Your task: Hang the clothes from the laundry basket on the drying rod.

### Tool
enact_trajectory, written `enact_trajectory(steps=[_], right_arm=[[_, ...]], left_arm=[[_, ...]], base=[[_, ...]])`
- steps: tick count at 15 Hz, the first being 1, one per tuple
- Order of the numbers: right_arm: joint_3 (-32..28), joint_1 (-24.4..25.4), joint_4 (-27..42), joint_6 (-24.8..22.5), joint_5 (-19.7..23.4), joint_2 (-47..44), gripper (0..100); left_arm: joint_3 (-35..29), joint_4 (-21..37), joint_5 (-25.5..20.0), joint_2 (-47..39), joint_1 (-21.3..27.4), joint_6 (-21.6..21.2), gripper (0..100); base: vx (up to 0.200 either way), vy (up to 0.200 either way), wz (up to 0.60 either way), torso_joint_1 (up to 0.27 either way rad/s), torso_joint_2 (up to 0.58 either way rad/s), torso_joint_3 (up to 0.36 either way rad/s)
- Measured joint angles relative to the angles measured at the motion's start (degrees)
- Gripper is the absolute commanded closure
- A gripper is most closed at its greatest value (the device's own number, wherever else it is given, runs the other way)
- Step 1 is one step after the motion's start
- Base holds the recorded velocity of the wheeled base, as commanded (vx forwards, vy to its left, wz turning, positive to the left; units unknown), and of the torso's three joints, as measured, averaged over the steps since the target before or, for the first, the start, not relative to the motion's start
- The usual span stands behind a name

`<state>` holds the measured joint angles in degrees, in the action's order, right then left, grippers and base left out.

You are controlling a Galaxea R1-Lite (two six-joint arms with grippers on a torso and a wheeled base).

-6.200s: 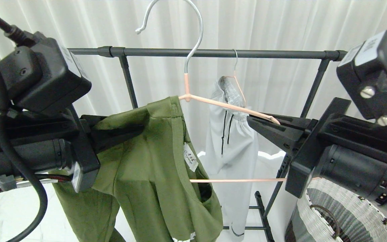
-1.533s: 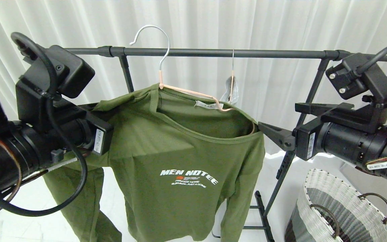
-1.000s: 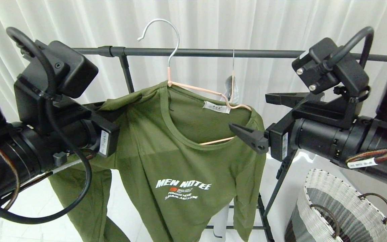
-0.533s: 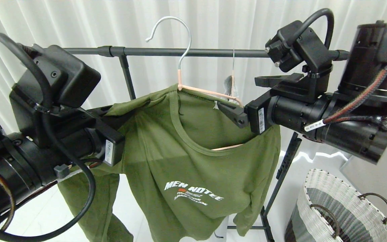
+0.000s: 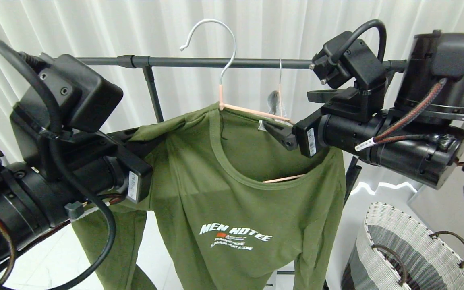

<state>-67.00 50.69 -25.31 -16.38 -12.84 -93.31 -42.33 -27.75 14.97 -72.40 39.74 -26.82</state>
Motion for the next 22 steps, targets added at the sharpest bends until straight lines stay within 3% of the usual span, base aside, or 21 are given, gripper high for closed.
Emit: enact_trajectory(steps=[4,15,20,21,22], right_arm=[[0.1,-0.9,-3.4,-1.3,0.0,-1.3,0],[1.2,-0.9,-3.8,-1.6,-0.1,-1.6,0],[1.6,-2.0,-6.2,-4.7,-0.2,-1.2,0],[1.7,-2.1,-7.0,-4.7,-0.2,-1.3,100],[1.8,-2.1,-7.0,-4.7,-0.2,-1.3,100]], left_arm=[[0.0,-0.1,-1.5,0.3,1.4,0.0,100],[-0.2,-0.1,-1.5,0.4,1.5,0.0,100],[-0.1,-0.1,-1.6,0.2,1.3,0.0,100],[-0.1,-0.1,-1.5,0.2,1.3,0.0,100],[-0.1,-0.1,-1.6,0.3,1.3,0.0,100]], base=[[0.000,0.000,0.00,0.000,0.00,0.000],[0.000,0.000,0.00,0.000,0.00,0.000],[0.000,0.000,0.00,0.000,0.00,0.000],[0.000,0.000,0.00,0.000,0.00,0.000],[0.000,0.000,0.00,0.000,0.00,0.000]])
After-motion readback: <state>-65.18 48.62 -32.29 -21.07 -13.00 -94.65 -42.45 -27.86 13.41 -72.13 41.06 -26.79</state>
